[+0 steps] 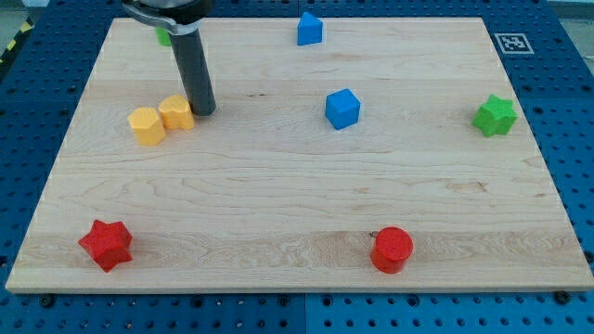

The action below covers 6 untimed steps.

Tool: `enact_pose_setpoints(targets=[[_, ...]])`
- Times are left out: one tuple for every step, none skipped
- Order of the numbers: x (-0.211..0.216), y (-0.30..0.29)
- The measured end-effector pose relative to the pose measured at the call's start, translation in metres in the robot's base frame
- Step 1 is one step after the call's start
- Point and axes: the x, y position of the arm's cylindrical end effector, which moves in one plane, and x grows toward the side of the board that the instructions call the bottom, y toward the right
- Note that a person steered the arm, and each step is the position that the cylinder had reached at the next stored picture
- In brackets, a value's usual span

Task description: Point your arm to the top left of the red star

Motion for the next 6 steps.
enact_pose_setpoints(targets=[[0.000, 0.000], [0.000, 0.004], [0.000, 0.024], [0.006, 0.056], [0.041, 0.067], [0.084, 0.067]])
